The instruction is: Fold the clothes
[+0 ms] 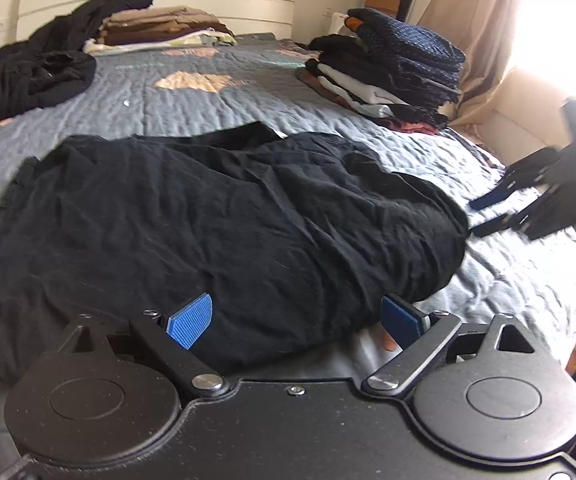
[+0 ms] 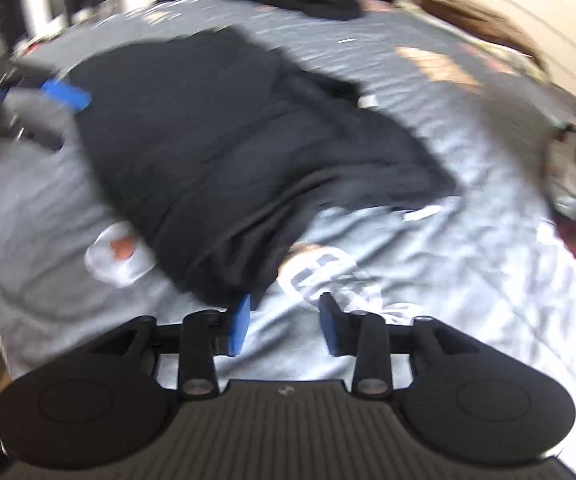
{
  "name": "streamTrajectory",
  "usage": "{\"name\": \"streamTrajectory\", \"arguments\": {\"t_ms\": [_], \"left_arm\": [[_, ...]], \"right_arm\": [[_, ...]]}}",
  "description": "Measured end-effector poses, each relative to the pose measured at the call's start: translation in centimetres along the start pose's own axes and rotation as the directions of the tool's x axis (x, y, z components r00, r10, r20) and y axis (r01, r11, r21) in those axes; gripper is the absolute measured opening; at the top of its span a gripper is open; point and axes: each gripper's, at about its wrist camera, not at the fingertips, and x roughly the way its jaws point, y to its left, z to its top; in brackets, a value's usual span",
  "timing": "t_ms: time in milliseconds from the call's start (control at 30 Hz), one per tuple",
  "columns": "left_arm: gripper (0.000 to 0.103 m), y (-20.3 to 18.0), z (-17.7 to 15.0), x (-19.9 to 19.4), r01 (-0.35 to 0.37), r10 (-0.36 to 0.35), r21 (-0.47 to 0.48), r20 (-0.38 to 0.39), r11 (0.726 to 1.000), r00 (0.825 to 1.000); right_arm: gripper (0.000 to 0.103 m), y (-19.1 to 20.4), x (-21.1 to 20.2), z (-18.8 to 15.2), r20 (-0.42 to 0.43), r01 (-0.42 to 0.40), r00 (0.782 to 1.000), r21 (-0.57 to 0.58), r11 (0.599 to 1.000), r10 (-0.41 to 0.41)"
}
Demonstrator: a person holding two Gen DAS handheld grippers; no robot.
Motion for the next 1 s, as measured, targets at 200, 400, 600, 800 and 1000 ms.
{"name": "streamTrajectory", "arguments": {"t_ms": [200, 400, 600, 800, 1000], "left_arm": [[0.091, -0.3, 0.0, -0.7, -0.012, 0.012, 0.013, -0.008, 1.000, 1.000], [0.091, 0.3, -0.6, -1.6, 0.005, -0.005, 0.010, -0.002, 1.000, 1.000], [0.096, 2.4, -0.8, -2.0, -0.018, 0.019, -0.035, 0.003, 0.999, 1.000], [0.096, 6.4, 0.1, -3.3, -0.070, 0.074, -0.142, 0.024, 0.987, 0.997], [0.096, 9.7, 0.3, -4.2, -0.102, 0.113, -0.259, 0.027, 0.961, 0.993]], "right_arm": [[0.080, 2.8, -4.9, 2.0, 0.210, -0.063, 0.978, 0.220, 0.973, 0.016], [0.083, 7.3, -1.3, 2.8, 0.197, -0.072, 0.980, 0.172, 0.982, 0.037], [0.083, 6.1, 4.4, 1.8, 0.044, 0.009, 0.999, 0.309, 0.951, -0.023], [0.083, 6.5, 1.7, 1.3, 0.165, -0.055, 0.985, 0.568, 0.821, -0.048], [0.089, 7.8, 1.1, 2.6, 0.299, -0.134, 0.948, 0.682, 0.719, -0.107]]}}
